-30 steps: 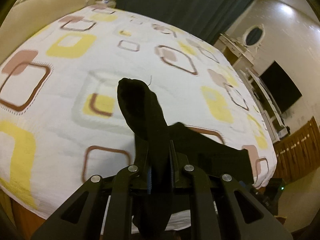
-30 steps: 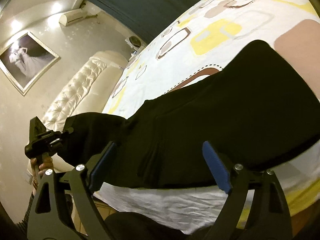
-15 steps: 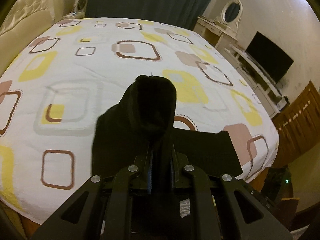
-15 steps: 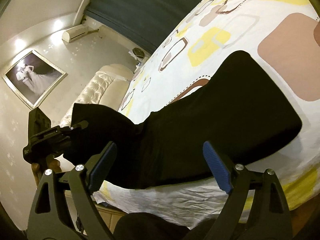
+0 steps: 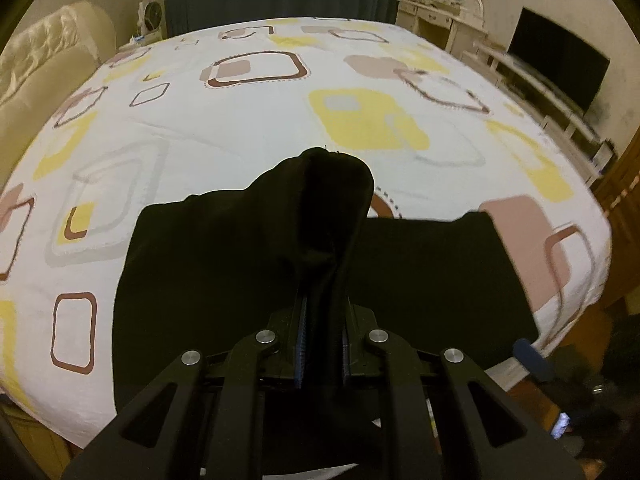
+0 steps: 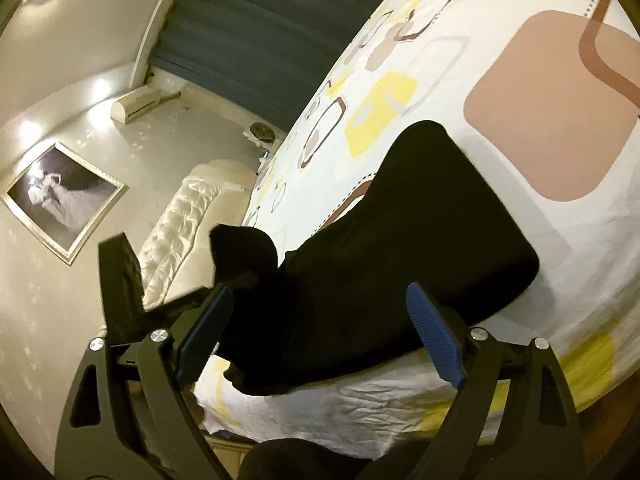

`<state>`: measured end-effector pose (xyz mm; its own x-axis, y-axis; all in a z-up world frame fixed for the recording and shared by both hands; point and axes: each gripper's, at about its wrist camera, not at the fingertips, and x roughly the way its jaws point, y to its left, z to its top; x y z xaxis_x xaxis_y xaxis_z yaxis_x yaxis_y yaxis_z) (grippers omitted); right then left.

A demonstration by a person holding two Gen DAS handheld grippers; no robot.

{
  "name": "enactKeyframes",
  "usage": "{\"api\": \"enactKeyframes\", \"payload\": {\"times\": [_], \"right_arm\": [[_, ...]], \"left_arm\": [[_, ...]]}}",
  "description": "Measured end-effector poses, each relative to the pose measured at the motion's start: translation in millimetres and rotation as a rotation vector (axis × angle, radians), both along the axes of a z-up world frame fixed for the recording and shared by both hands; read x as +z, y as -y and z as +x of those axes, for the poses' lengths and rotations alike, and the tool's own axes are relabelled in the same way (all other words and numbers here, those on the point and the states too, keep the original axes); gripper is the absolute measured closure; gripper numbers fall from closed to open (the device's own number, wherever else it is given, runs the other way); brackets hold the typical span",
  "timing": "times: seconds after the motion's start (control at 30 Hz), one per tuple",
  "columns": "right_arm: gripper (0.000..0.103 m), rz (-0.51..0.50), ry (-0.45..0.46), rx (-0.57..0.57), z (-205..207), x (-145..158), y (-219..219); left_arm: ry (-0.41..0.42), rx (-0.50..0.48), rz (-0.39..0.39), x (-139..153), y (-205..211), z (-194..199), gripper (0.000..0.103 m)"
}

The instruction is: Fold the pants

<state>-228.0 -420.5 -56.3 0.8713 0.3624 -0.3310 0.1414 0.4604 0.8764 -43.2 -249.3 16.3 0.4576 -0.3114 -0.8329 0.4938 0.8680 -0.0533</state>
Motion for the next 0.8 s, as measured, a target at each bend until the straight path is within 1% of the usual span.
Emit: {"api": "enactKeyframes", "payload": {"times": [0.13,0.23,0.4,0.57,0.63,0.67,0.7,0.73,0.77,0.8], "right_arm": [[0.014,0.006,0.002,-0.004,0,-2,0],[0.014,0.015,0.002,-0.007,-1,-4,2],[0.014,0.029,-0.002,-0.012,-2,-9,5],[0.014,0.030,-0.005,-0.012,-2,-9,5],[0.014,0.029,-0.006,-0.013,-4,-9,4],[0.014,0.029,-0.008,-0.014,-4,-9,4],[0.014,0.027,-0.011,-0.014,-4,-9,5],[0.014,0.025,-0.013,-0.016,-4,-8,5],[0.014,0.023,-0.015,-0.018,-5,-7,6],[0.014,0.023,-0.016,-0.019,-5,-6,7]], "left_arm": [[0.041,0.005,0.077,-17,15,-8,0.090],[0.060,0.018,0.103,-25,20,-12,0.090],[0.127,0.027,0.175,-36,33,-19,0.089],[0.198,0.013,0.247,-47,44,-31,0.088],[0.211,-0.001,0.258,-49,47,-33,0.086],[0.216,-0.009,0.252,-48,47,-34,0.083],[0.216,-0.015,0.242,-46,46,-35,0.076],[0.207,-0.025,0.220,-43,44,-36,0.072],[0.186,-0.041,0.178,-38,40,-38,0.059],[0.169,-0.047,0.140,-33,36,-39,0.039]]}}
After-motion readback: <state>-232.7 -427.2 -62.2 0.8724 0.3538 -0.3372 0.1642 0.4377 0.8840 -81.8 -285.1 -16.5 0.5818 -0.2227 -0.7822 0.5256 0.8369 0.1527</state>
